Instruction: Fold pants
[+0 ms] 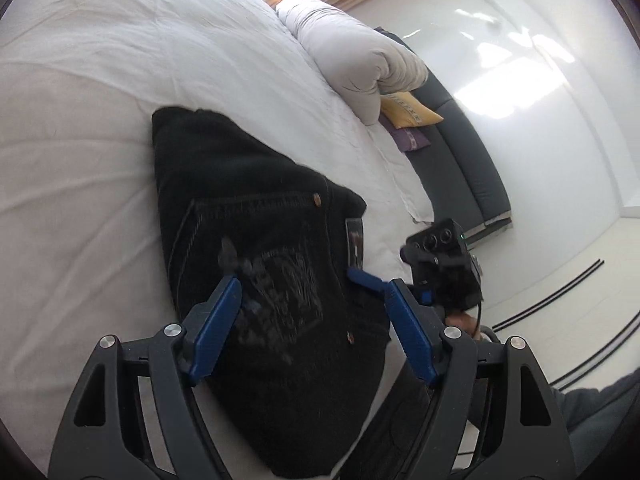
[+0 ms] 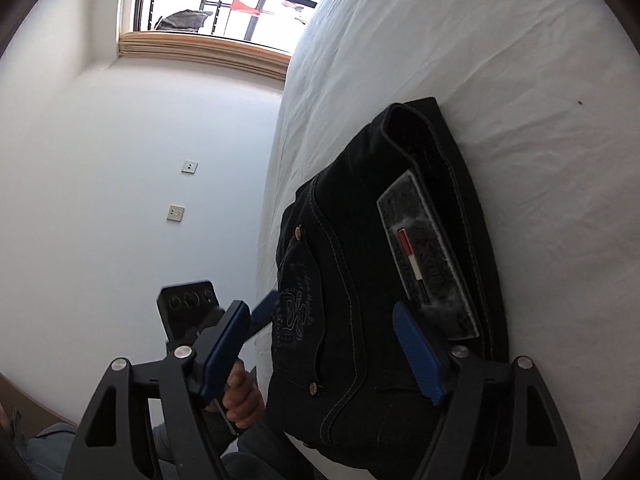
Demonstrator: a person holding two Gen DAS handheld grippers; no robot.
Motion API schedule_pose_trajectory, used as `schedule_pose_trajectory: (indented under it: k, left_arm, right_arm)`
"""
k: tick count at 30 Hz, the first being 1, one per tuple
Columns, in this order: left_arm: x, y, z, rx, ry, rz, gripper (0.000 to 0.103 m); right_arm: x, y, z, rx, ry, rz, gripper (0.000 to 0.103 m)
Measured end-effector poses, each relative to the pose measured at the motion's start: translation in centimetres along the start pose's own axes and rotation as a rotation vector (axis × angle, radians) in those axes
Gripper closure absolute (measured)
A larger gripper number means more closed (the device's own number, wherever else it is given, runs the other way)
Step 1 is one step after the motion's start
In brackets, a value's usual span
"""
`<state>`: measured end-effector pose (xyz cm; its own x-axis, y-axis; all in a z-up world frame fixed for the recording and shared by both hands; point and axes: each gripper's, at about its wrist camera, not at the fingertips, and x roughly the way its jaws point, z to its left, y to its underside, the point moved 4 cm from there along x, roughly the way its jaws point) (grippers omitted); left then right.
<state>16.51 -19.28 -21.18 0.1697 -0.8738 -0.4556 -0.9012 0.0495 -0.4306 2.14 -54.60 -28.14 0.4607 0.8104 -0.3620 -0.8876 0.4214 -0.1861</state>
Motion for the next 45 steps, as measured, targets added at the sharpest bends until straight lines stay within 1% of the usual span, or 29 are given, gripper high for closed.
schedule_pose_trajectory:
  k: [3, 4, 6, 8, 9, 10, 11, 12, 14, 16, 19, 21, 22, 23, 24, 25, 26, 27, 29, 31, 32, 33, 35, 37, 39, 41, 43, 45]
  left_arm:
    - [-0.8, 3.6, -0.7, 0.009, 0.024, 0.042, 0.03]
    - [-1.1, 4.5, -1.3, 0.016, 0.045, 0.064, 0.03]
    - [-1.7, 5.7, -2.5, 0.04, 0.063, 0.099, 0.03]
    - [-2.5, 6.5, -3.6, 0.069, 0.088, 0.128, 0.029]
    - [-2.7, 6.5, -3.6, 0.073, 0.076, 0.132, 0.029]
    - [-3.0, 6.2, -3.1, 0.064, 0.04, 0.113, 0.029]
    - [-3.5, 5.9, -2.3, 0.043, 0.012, 0.083, 0.029]
    - [-3.9, 5.4, -1.3, 0.012, -0.006, 0.059, 0.027]
    - [-3.8, 4.1, 0.9, -0.069, -0.057, 0.031, 0.026]
    - [-3.1, 3.0, 2.3, -0.099, -0.109, 0.041, 0.026]
    - [-1.7, 1.9, 3.5, -0.101, -0.174, 0.066, 0.026]
    - [-0.7, 1.3, 3.7, -0.1, -0.2, 0.087, 0.026]
    - [-0.2, 1.0, 3.6, -0.09, -0.225, 0.102, 0.026]
    - [0.3, 0.6, 3.6, -0.08, -0.249, 0.111, 0.026]
    - [1.0, 0.3, 3.5, -0.067, -0.274, 0.126, 0.027]
    - [1.6, 0.1, 3.3, -0.047, -0.302, 0.151, 0.029]
    - [2.0, -0.1, 3.0, -0.028, -0.319, 0.164, 0.038]
    - [2.4, -0.3, 2.9, -0.022, -0.342, 0.175, 0.039]
    - [3.2, -0.8, 2.4, -0.031, -0.372, 0.178, 0.046]
    - [3.3, -0.8, 1.9, -0.016, -0.399, 0.17, 0.049]
    - [3.3, -0.7, 1.7, -0.001, -0.411, 0.166, 0.052]
    - [3.4, -0.7, 1.2, 0.017, -0.424, 0.16, 0.054]
    - [3.3, -0.6, 0.5, 0.043, -0.436, 0.144, 0.063]
    - [3.4, -0.9, -0.6, 0.062, -0.437, 0.13, 0.069]
    - [2.9, -1.0, -1.2, 0.067, -0.427, 0.115, 0.072]
    - [2.3, -1.4, -1.9, 0.074, -0.418, 0.097, 0.076]
    - [1.4, -1.8, -2.4, 0.084, -0.41, 0.08, 0.077]
    - [0.3, -2.7, -3.2, 0.099, -0.424, 0.052, 0.077]
  right_arm:
    - [-1.1, 0.6, -0.5, 0.006, -0.004, 0.018, 0.026]
    - [-1.7, 0.8, -0.6, 0.003, -0.005, 0.02, 0.026]
    - [-3.0, 1.2, -0.2, -0.019, 0.003, 0.012, 0.024]
    - [-4.7, 1.3, 0.2, -0.041, 0.008, -0.016, 0.022]
    - [-5.5, 1.2, 0.5, -0.049, 0.015, -0.037, 0.022]
    - [-6.3, 0.9, 0.6, -0.056, 0.029, -0.06, 0.021]
    - [-6.9, 0.5, 0.6, -0.062, 0.062, -0.079, 0.02]
    - [-7.4, 0.1, 0.3, -0.066, 0.099, -0.088, 0.019]
    - [-7.5, -0.8, -0.2, -0.056, 0.126, -0.086, 0.019]
    - [-6.6, -1.7, -0.8, -0.05, 0.157, -0.061, 0.019]
    - [-4.1, -2.6, -2.4, -0.024, 0.222, 0.005, 0.019]
    - [-2.7, -2.9, -2.7, -0.04, 0.256, 0.032, 0.019]
    - [-2.2, -3.0, -2.4, -0.061, 0.264, 0.035, 0.019]
    - [-1.8, -3.0, -1.9, -0.079, 0.271, 0.041, 0.02]
    - [-1.2, -3.0, -1.7, -0.095, 0.286, 0.056, 0.024]
    - [-0.7, -2.9, -1.6, -0.111, 0.318, 0.071, 0.026]
    - [-0.2, -2.8, -1.4, -0.131, 0.351, 0.08, 0.026]
    - [0.1, -2.7, -1.3, -0.145, 0.37, 0.084, 0.027]
    - [0.4, -2.6, -1.2, -0.149, 0.413, 0.084, 0.034]
    - [0.5, -2.4, -1.1, -0.17, 0.493, 0.085, 0.05]
    - [0.4, -2.2, -1.0, -0.177, 0.515, 0.083, 0.052]
    - [0.3, -2.0, -0.8, -0.18, 0.528, 0.077, 0.056]
    - [0.2, -1.7, -0.3, -0.195, 0.564, 0.065, 0.062]
    - [0.2, -1.4, 0.5, -0.223, 0.599, 0.052, 0.074]
    - [0.2, -1.1, 1.6, -0.255, 0.626, 0.036, 0.079]
    - [-0.1, -0.8, 2.8, -0.307, 0.664, 0.023, 0.082]
    - [-0.1, -0.4, 4.2, -0.368, 0.698, 0.015, 0.083]
    - [0.1, -0.3, 5.9, -0.421, 0.71, 0.005, 0.083]
